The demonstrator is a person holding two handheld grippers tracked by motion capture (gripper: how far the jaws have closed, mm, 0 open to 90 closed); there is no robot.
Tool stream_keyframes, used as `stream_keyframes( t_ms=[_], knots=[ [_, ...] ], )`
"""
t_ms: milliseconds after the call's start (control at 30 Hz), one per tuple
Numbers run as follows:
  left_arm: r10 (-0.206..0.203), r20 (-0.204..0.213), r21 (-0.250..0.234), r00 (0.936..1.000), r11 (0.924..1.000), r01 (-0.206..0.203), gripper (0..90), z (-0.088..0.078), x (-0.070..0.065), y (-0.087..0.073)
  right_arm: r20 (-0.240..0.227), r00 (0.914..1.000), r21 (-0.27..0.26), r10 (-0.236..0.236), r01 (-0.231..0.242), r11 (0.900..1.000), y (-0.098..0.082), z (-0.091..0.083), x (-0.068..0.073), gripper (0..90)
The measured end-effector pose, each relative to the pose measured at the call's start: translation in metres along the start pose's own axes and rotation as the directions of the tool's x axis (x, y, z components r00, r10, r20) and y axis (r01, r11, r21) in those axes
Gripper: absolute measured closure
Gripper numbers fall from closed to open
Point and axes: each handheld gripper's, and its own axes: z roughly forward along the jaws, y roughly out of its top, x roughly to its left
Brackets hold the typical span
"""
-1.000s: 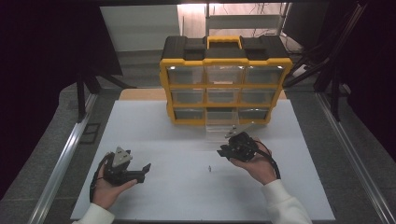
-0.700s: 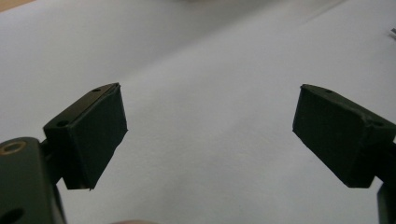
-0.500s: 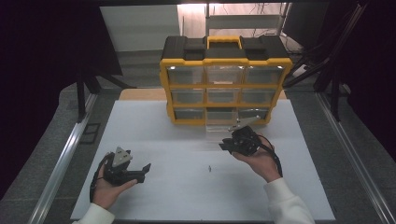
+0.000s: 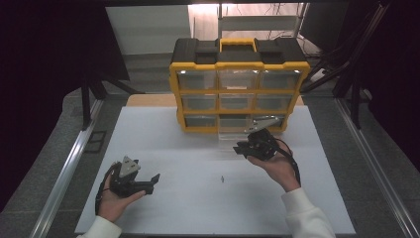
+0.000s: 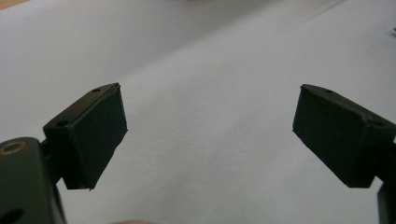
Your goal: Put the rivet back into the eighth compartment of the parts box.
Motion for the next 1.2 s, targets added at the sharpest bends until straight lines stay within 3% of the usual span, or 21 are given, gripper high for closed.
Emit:
stream_keyframes(
  t_ms=[800,1200],
  knots=[
    [-0.006,-0.001,0.002,1.0,1.0,0.006,10.3,0.0,0.001,-0.001,0.02,0.9998,-0.051,-0.001,0.002,0.999,0.015,0.0,-0.014,73.9],
    [-0.007,-0.001,0.005,1.0,1.0,0.007,10.3,0.0,0.002,-0.002,0.045,0.9984,-0.06,0.035,-0.032,0.998,0.018,0.006,-0.031,73.9]
  ],
)
